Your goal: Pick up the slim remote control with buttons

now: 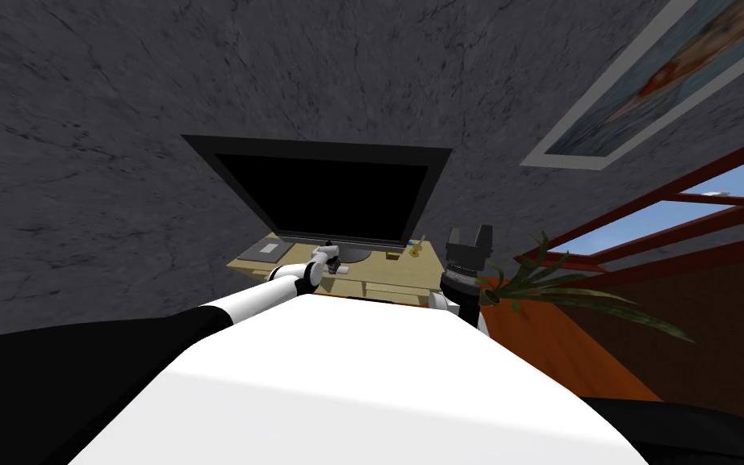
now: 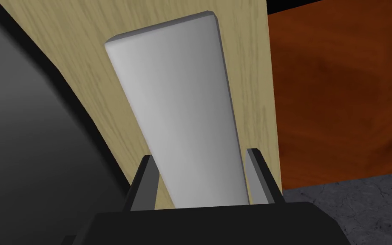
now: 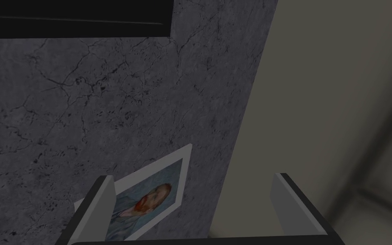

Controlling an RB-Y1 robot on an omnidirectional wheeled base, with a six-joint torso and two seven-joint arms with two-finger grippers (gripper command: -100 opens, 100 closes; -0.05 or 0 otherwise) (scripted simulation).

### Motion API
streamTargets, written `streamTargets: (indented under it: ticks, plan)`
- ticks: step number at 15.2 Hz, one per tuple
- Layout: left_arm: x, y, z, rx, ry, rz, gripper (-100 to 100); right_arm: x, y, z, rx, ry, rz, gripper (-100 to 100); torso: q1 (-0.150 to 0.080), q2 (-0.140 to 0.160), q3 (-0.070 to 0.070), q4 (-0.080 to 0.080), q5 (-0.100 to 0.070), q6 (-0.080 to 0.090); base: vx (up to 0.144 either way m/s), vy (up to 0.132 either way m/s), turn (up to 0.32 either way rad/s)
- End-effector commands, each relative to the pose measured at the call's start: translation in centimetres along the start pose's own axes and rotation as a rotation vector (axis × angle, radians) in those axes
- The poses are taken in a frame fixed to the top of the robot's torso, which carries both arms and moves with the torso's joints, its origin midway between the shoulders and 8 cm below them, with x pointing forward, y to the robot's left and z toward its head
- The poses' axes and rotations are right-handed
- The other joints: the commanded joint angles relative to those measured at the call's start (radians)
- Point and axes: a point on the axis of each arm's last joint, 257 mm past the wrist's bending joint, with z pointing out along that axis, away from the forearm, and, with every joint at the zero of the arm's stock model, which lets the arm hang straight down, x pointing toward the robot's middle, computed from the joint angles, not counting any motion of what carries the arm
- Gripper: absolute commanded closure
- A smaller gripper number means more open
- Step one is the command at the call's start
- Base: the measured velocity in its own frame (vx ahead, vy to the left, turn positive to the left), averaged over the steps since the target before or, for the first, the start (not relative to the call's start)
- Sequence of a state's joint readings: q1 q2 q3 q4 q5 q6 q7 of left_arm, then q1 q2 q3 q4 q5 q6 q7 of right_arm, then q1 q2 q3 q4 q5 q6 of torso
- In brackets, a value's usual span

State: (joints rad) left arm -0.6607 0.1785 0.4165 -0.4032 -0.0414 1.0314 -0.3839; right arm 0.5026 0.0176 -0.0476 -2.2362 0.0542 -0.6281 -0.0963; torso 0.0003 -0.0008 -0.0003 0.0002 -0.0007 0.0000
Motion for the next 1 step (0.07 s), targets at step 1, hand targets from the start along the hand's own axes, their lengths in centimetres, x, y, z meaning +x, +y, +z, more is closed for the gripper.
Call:
streamTargets:
  ticks: [1]
  plan:
    - [0.00, 0.00, 0.00, 0.000, 0.000, 0.000, 100, 0.00, 0.00, 0.00, 0.000, 0.000, 0.000, 0, 0.000, 0.000, 0.000, 0.000, 0.000, 0.000, 0.000, 0.000, 0.000]
